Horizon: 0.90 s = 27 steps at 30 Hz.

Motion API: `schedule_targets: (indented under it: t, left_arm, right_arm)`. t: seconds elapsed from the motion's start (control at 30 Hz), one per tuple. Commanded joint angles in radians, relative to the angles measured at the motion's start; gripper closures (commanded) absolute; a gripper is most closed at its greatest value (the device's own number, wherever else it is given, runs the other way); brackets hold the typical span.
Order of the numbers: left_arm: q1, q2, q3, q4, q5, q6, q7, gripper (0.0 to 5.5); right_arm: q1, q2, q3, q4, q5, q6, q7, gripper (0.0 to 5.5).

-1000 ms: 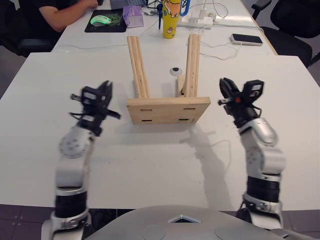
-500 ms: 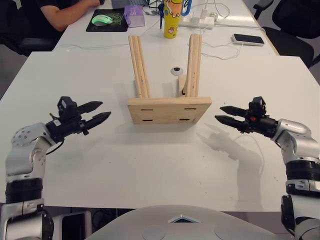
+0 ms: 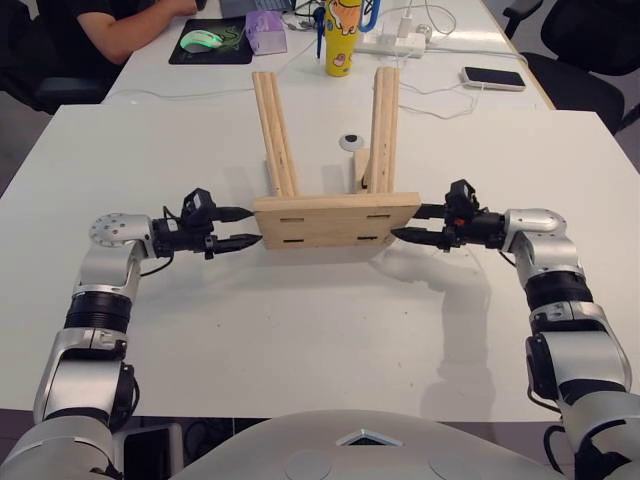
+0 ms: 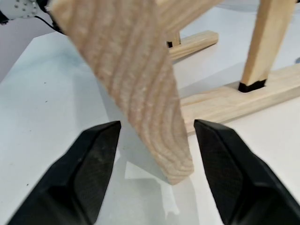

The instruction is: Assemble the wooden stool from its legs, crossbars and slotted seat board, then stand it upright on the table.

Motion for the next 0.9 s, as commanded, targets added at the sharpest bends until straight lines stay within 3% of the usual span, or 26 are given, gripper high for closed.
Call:
schedule_targets:
  t: [0.03,0.27,0.53,0.67,0.9]
  left_arm:
    - [-0.054,-0.02,-0.018,0.055,0.026,-0.032,-0.016,2.69]
    - [-0.124,-0.058,-0.021,0.17,0.054,-0.095,-0.01,2.69]
    - [-0.146,-0.069,-0.036,0.238,0.087,-0.137,-0.053,3.76]
    - [-0.165,-0.069,-0.024,0.256,0.085,-0.144,-0.063,3.9]
    - [-0.094,-0.028,0.012,0.059,0.011,-0.018,-0.126,3.9]
  right_arm:
    - [-0.047,0.012,0.005,0.048,-0.024,-0.035,0.01,2.59]
    - [-0.075,0.032,0.012,0.117,-0.056,-0.089,0.013,2.59]
    - [-0.109,0.043,0.001,0.171,-0.056,-0.117,0.031,3.64]
    - [-0.11,0.044,-0.009,0.162,-0.042,-0.102,0.071,3.69]
    - [-0.094,0.011,0.003,0.042,0.001,0.016,0.166,3.8]
